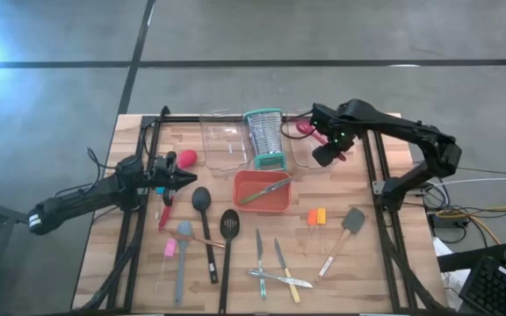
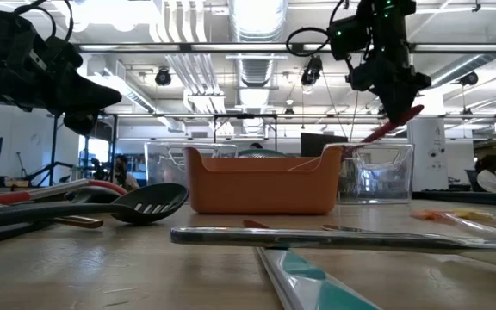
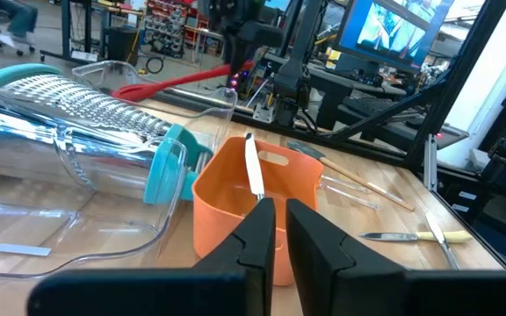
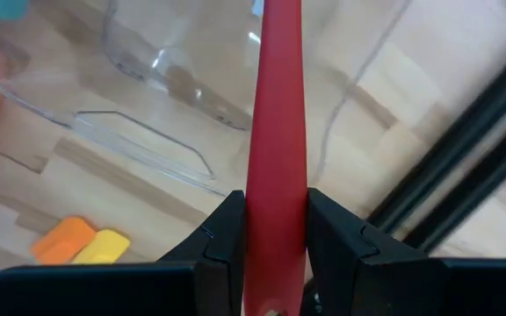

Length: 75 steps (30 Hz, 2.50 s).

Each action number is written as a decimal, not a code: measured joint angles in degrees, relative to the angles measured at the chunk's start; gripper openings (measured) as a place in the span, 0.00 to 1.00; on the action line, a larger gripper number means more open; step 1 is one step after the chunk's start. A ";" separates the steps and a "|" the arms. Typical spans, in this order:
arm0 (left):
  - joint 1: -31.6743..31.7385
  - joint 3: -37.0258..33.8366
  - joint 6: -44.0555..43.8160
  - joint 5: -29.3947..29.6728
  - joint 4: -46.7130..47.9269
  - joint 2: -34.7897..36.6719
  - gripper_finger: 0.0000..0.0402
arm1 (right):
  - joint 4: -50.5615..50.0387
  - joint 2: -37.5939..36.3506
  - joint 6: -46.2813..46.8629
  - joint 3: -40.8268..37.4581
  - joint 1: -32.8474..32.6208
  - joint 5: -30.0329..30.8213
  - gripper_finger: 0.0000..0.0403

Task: Pick & Place Kitchen Items
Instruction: Put the red slotted spoon into the right transparent bin, then put the pink spatula into the left transparent bin

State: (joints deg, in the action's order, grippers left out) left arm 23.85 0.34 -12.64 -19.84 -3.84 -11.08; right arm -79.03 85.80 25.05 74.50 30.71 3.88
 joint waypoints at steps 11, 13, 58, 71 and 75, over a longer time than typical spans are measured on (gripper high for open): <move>0.00 0.00 0.00 0.00 0.01 -0.01 0.09 | 3.55 8.44 -0.13 1.05 0.99 -1.99 0.20; -0.01 0.00 0.00 0.00 -0.01 0.00 0.09 | 4.11 10.13 -0.66 1.20 1.08 -2.49 0.20; 0.00 0.00 0.00 0.00 0.01 -0.01 0.10 | 7.62 -9.11 4.84 1.25 3.19 -3.83 0.57; -0.01 0.00 0.00 0.00 0.00 -0.01 0.10 | 7.66 -18.68 15.92 1.14 -8.01 -2.73 0.54; -0.01 0.00 0.00 0.00 -0.01 0.01 0.09 | 7.70 -19.33 19.94 1.12 -13.63 -0.43 0.54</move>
State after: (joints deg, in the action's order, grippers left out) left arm 23.84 0.34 -12.64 -19.84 -3.85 -11.07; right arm -71.33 66.47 44.99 75.62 17.09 3.45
